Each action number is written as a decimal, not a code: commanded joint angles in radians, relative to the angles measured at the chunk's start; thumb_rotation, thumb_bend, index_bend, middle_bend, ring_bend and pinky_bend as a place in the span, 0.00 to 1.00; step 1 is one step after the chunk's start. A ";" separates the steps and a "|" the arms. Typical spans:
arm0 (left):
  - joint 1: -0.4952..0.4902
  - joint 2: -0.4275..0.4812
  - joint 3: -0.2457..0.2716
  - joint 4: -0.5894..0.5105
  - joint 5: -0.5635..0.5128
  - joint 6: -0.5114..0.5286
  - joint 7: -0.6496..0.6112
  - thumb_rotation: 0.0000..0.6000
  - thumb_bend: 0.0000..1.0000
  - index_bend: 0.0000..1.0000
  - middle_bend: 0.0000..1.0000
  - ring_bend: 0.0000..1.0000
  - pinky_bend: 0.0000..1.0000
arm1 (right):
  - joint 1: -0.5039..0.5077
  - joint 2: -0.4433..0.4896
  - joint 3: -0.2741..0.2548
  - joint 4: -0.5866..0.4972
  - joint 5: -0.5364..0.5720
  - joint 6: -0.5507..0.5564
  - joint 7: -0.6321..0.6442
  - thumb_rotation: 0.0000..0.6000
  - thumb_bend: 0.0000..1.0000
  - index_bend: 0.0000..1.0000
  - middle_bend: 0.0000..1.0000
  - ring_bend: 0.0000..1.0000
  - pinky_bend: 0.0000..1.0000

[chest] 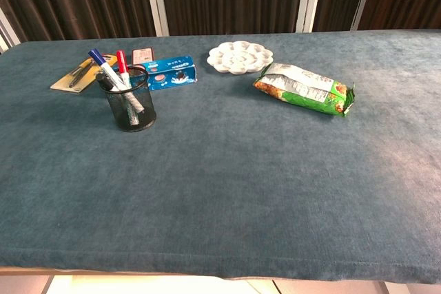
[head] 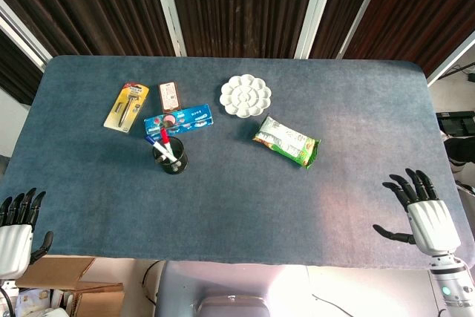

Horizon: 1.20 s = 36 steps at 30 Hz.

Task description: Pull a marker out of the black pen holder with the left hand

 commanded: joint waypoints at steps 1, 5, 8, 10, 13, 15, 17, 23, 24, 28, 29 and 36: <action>-0.004 -0.005 -0.003 0.011 0.006 0.000 -0.019 1.00 0.37 0.00 0.00 0.00 0.00 | 0.000 0.000 0.000 0.000 0.000 -0.001 -0.002 0.74 0.24 0.37 0.28 0.05 0.15; -0.021 -0.017 -0.017 0.025 0.020 0.003 -0.034 1.00 0.37 0.00 0.01 0.00 0.00 | 0.000 0.000 0.001 -0.001 0.001 -0.002 0.000 0.74 0.24 0.37 0.28 0.05 0.16; -0.050 -0.028 -0.038 0.035 0.050 0.006 -0.045 1.00 0.37 0.07 0.10 0.04 0.04 | 0.002 0.000 0.001 -0.001 0.000 -0.004 0.001 0.74 0.24 0.37 0.28 0.05 0.16; -0.083 -0.039 -0.061 0.043 0.075 0.002 -0.059 1.00 0.37 0.19 0.20 0.13 0.10 | 0.003 0.000 0.001 -0.001 0.000 -0.006 0.001 0.74 0.24 0.37 0.28 0.05 0.16; -0.148 -0.058 -0.093 0.049 0.098 -0.040 -0.089 1.00 0.38 0.30 0.29 0.21 0.16 | 0.003 -0.001 0.002 -0.001 0.000 -0.005 0.003 0.74 0.24 0.37 0.28 0.05 0.16; -0.192 -0.071 -0.110 0.049 0.100 -0.083 -0.102 1.00 0.38 0.32 0.30 0.23 0.19 | 0.002 -0.002 0.002 0.000 -0.001 -0.003 0.007 0.74 0.24 0.37 0.28 0.05 0.16; -0.244 -0.092 -0.128 0.048 0.096 -0.140 -0.110 1.00 0.38 0.32 0.31 0.25 0.21 | 0.003 -0.001 0.002 0.001 -0.002 -0.003 0.011 0.74 0.24 0.37 0.28 0.05 0.16; -0.378 -0.192 -0.173 0.078 0.033 -0.294 -0.047 1.00 0.38 0.32 0.31 0.30 0.38 | 0.003 0.002 0.000 0.002 -0.003 -0.006 0.014 0.74 0.24 0.38 0.28 0.05 0.16; -0.395 -0.209 -0.180 0.084 0.017 -0.314 -0.029 1.00 0.38 0.32 0.31 0.31 0.40 | 0.004 0.002 0.000 0.002 -0.003 -0.006 0.014 0.74 0.24 0.38 0.28 0.05 0.16; -0.420 -0.237 -0.189 0.095 -0.008 -0.339 0.004 1.00 0.38 0.32 0.31 0.31 0.40 | 0.004 0.002 0.001 0.001 -0.002 -0.006 0.015 0.75 0.24 0.38 0.28 0.05 0.16; -0.431 -0.251 -0.191 0.099 -0.020 -0.350 0.020 1.00 0.38 0.32 0.32 0.31 0.39 | 0.004 0.002 0.001 0.001 -0.001 -0.007 0.015 0.75 0.24 0.38 0.28 0.05 0.16; -0.506 -0.371 -0.234 0.186 -0.122 -0.380 0.142 1.00 0.38 0.34 0.34 0.33 0.41 | 0.003 0.004 0.001 0.000 0.000 -0.008 0.021 0.74 0.24 0.39 0.28 0.05 0.16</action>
